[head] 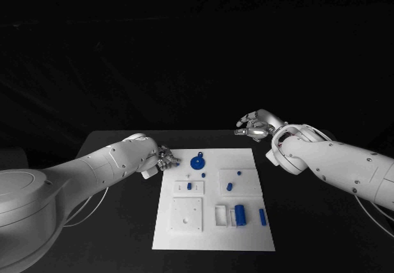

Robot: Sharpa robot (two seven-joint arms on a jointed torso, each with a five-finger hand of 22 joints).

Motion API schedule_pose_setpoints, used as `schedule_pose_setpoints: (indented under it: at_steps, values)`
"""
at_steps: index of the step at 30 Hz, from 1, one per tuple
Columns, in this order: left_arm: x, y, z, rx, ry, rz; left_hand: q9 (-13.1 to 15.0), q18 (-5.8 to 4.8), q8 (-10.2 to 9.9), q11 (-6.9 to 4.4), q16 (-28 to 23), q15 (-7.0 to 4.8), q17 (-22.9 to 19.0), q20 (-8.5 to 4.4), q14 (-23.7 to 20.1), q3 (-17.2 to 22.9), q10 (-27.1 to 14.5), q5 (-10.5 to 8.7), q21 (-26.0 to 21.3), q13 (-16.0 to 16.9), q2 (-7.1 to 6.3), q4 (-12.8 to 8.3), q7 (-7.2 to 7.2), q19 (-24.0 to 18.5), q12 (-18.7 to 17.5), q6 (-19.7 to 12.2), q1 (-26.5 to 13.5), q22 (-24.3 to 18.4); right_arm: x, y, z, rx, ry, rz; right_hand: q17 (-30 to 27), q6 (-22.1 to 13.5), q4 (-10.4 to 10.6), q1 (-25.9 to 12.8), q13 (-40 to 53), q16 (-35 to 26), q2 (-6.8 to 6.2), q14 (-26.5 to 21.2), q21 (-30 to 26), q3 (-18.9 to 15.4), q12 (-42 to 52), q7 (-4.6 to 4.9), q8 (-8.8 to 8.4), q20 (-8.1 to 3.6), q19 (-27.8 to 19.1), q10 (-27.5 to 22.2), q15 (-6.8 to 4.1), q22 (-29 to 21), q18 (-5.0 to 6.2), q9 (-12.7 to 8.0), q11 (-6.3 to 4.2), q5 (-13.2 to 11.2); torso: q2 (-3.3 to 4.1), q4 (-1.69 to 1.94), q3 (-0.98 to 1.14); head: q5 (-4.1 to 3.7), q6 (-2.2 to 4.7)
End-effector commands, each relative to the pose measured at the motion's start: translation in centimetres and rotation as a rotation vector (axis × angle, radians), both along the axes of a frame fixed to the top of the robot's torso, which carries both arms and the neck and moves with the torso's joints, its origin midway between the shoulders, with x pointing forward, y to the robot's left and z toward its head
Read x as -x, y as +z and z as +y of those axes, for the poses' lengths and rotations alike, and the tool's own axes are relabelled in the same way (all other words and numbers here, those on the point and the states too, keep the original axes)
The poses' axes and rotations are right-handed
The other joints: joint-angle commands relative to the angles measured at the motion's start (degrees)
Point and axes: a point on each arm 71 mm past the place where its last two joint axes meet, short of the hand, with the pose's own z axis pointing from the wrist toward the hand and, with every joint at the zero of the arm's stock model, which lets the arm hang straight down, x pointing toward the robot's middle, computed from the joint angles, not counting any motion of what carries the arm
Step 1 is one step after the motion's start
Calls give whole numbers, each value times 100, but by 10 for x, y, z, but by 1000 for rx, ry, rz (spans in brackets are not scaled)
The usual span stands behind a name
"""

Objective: Assemble the parts on the task board

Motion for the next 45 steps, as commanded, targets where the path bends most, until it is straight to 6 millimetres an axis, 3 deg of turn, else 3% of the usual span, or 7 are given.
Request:
schedule_pose_setpoints:
  at_steps: [1, 8, 10, 13, 16, 20, 45]
  values:
    - [2, -3, -1, 9, -14, 19, -11, -94, -25, 0, -25, 34, 13, -341, 2, -64, 18, 146, -37, 10, 16, -14, -15, -14, -34, -12, 132, 108, 0, 1, 1, 3, 9, -6, -9, -1, 13, -14, -6, 39, 32, 15, -35, -15, 31, 61, -17, -34, -1, -46, -27, 92, 397, 8, 5, 14, -1, -1, 2, 5, -2]
    - [1, -2, -2, 11, -18, 18, -22, -95, -19, -5, -29, 36, 26, -338, 2, -126, 26, 405, -55, 20, 59, -64, -21, -22, -38, 15, 414, 108, 0, 1, 0, 3, 8, -6, -10, 0, 16, -17, -9, 40, 31, 15, -35, -16, 33, 61, -17, -34, 0, -46, -27, 92, 397, 9, 5, 14, 0, -1, 1, 5, -2]
    - [1, -2, -2, 12, -19, 18, -53, -113, -40, 10, -53, 52, 22, -316, 15, 1130, 49, -750, -126, 9, -365, 68, -28, 10, -70, 36, 597, 71, 0, 1, 0, 3, 7, -6, -10, 0, 17, -18, -9, 40, 32, 15, -35, -16, 34, 61, -17, -34, 1, -46, -27, 92, 397, 9, 5, 14, -1, -2, 2, 5, -2]
    - [1, -2, -2, 14, -17, 18, -51, -128, -17, -1, -41, 53, 52, -322, 17, 2077, 61, -790, -66, 35, -619, -94, -14, -3, -59, 77, 118, 134, 0, 1, 0, 4, 7, -6, -10, 0, 18, -18, -10, 40, 31, 16, -35, -17, 35, 60, -17, -34, 1, -46, -27, 93, 397, 9, 4, 14, 0, -4, 0, 7, -1]
    - [1, -2, 0, 22, -11, 20, 7, -135, 35, -11, -31, 65, 87, -305, 11, 2633, 71, -792, 38, 66, -632, -703, -11, -54, -56, 88, -574, 125, 0, 1, 0, 4, 7, -6, -10, -1, 18, -18, -11, 40, 31, 16, -35, -17, 35, 60, -17, -34, 1, -46, -27, 93, 397, 9, 4, 13, -1, -3, 3, 8, -2]
    - [1, -2, 2, 35, -2, 21, 20, -148, 86, 5, -62, 64, 88, -314, 97, 4082, 149, -858, 157, 75, -300, -2670, -23, 88, -73, 156, -2969, 109, 0, 1, -1, 4, 6, -6, -10, 0, 18, -19, -13, 41, 31, 16, -35, -17, 37, 60, -17, -34, 2, -46, -27, 93, 397, 10, 4, 13, -1, 0, 4, 8, 6]
    - [4, 5, 21, 95, 58, -26, 25, -133, 107, -6, -83, 54, 83, -327, 124, 4307, 172, -957, 167, 55, -511, -2960, -28, 159, -106, 153, -3349, 109, 0, 1, -5, 5, -1, -8, -10, 0, 17, -14, -21, 42, 29, 17, -36, -17, 44, 59, -18, -36, 4, -46, -28, 95, 397, 12, 3, 12, -7, 2, -1, 27, 55]
